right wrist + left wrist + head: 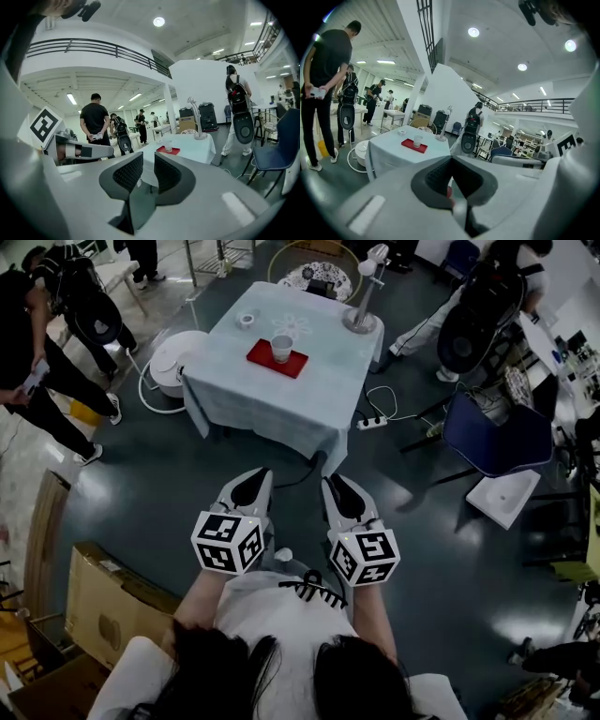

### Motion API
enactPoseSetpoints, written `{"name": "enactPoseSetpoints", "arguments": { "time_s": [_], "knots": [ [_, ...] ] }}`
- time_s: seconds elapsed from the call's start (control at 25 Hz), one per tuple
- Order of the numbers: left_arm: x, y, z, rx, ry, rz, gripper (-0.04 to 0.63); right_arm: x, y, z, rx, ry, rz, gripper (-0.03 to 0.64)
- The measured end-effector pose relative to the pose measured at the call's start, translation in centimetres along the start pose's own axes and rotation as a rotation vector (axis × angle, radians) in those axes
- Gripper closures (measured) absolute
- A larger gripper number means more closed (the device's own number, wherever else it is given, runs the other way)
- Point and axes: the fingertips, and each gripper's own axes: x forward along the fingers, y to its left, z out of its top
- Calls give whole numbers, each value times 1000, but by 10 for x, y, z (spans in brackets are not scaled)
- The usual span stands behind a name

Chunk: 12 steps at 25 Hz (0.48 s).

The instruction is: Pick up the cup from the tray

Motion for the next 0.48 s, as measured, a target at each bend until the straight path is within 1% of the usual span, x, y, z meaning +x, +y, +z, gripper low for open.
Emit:
{"name": "enactPoseSetpoints", "arguments": {
  "time_s": [0.08, 0.2, 0.24, 0.32, 0.48],
  "knots": [
    [8, -2, 2, -1, 6, -10, 595, 3, -4, 2, -11, 5, -8, 508],
    [20, -3, 3, 2, 21, -24, 594, 9, -15, 2, -21, 23, -27, 491],
    [23, -2, 3, 3, 27, -25, 595, 11, -19, 2, -17, 27, -40, 485],
    [29, 0, 4, 3, 37, -27, 594, 16, -29, 3, -3, 32, -77, 438],
    [44, 9, 10, -4, 49, -23, 595, 30, -46, 10, 13, 37, -110, 411]
  ]
}}
